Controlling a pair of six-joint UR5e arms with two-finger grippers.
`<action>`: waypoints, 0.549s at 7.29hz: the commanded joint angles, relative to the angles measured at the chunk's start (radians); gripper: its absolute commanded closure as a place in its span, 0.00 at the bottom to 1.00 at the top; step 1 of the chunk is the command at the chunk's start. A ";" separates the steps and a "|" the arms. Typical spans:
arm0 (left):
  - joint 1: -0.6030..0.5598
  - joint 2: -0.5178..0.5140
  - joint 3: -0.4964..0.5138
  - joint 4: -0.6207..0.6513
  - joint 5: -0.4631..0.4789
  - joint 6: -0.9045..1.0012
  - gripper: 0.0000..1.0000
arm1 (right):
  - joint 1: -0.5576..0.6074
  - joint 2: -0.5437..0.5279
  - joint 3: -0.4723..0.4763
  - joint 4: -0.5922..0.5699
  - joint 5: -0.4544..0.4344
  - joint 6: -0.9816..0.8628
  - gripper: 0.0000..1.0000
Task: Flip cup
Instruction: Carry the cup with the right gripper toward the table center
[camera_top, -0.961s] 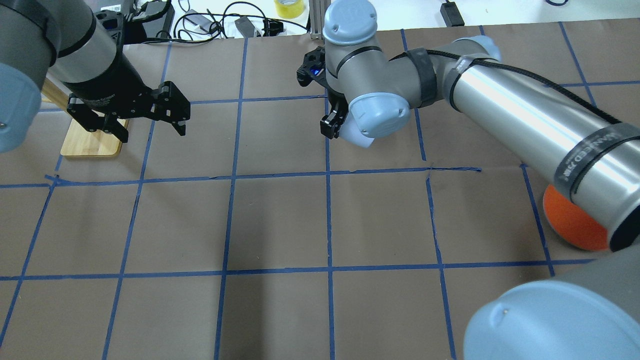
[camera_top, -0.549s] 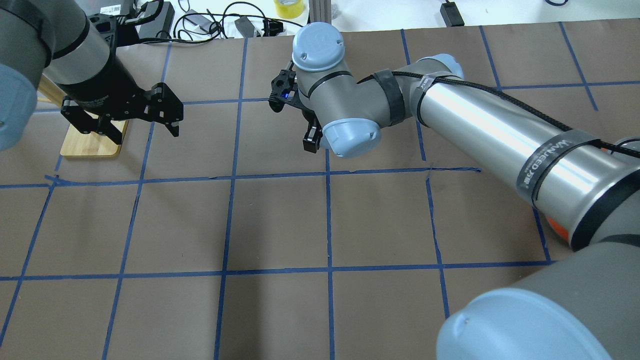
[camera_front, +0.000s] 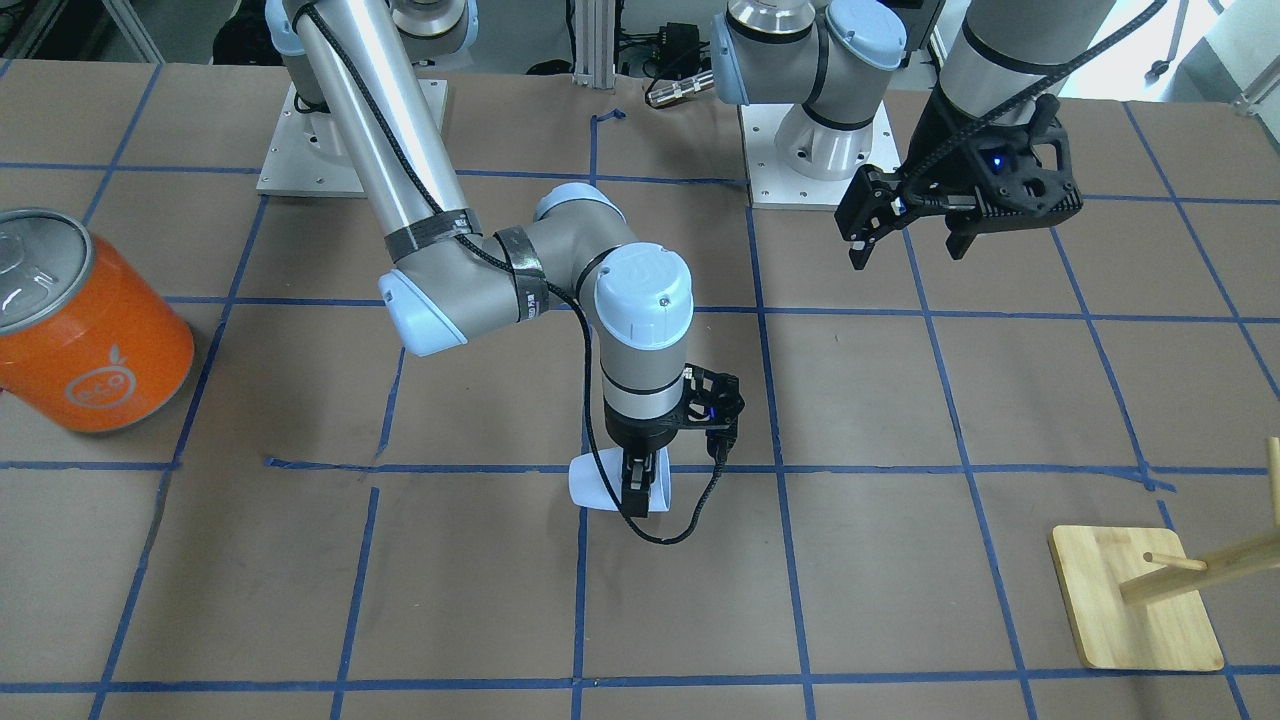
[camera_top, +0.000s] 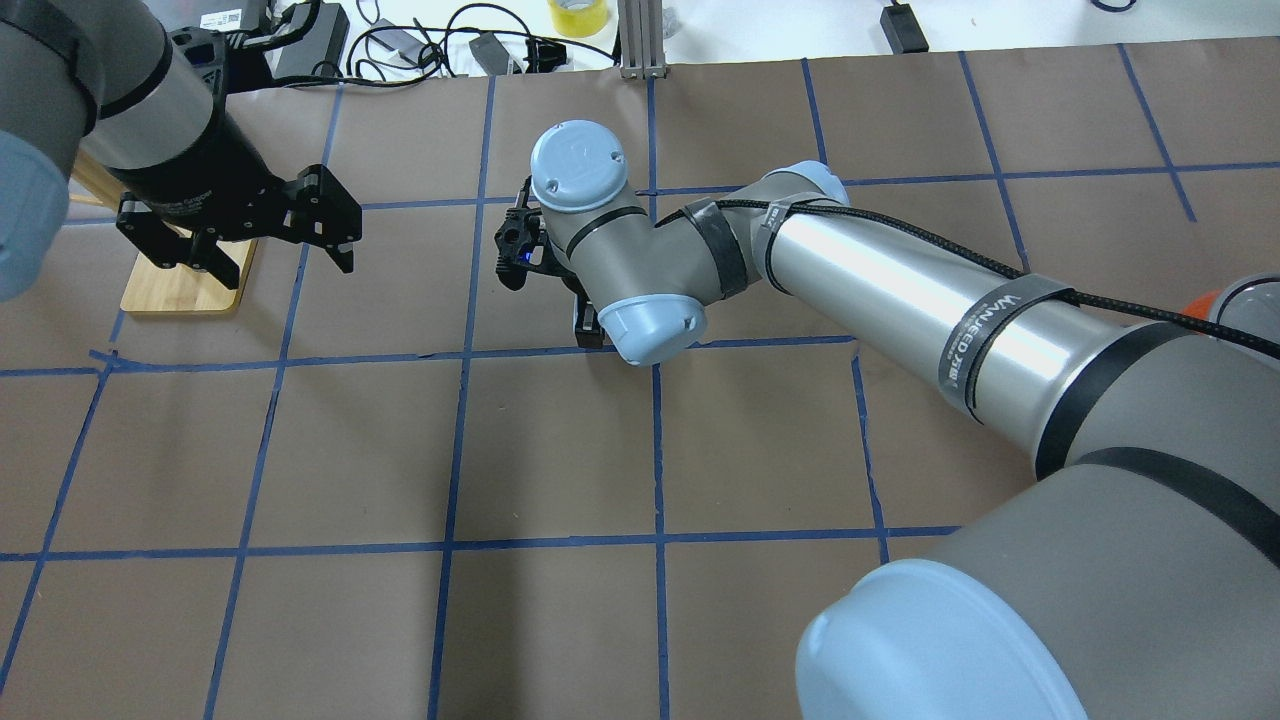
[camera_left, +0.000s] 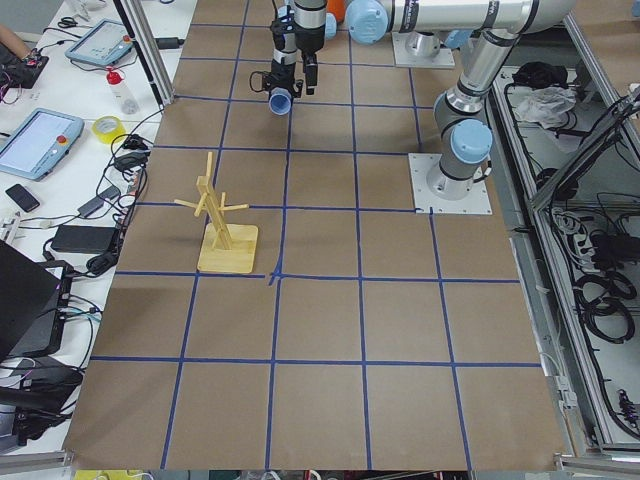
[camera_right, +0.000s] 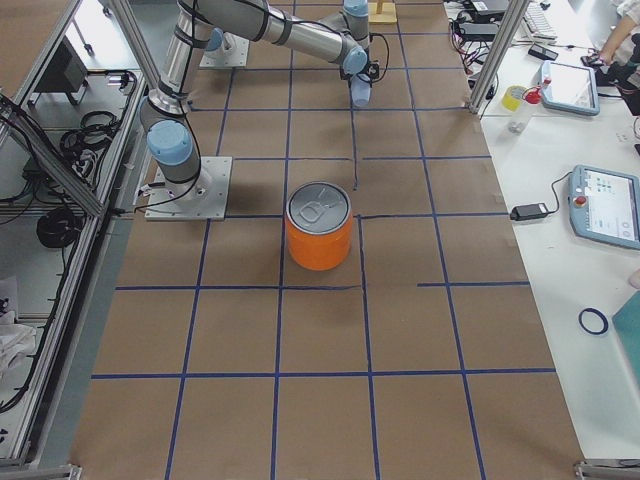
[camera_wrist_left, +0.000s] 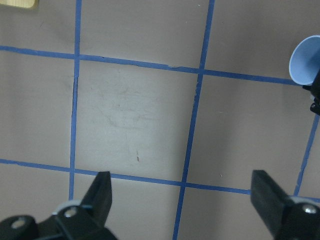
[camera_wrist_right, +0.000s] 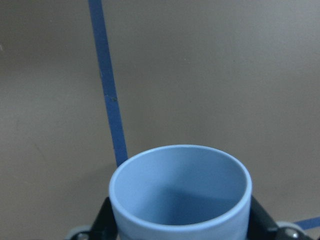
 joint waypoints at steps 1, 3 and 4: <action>0.001 -0.002 -0.001 0.001 -0.007 0.002 0.00 | 0.001 0.014 0.005 -0.004 0.055 -0.022 0.03; 0.000 0.002 -0.022 0.002 0.004 0.002 0.00 | -0.017 0.000 0.002 0.074 0.055 -0.025 0.00; 0.000 -0.001 -0.020 0.007 0.002 0.002 0.00 | -0.025 -0.030 -0.012 0.120 0.054 -0.024 0.00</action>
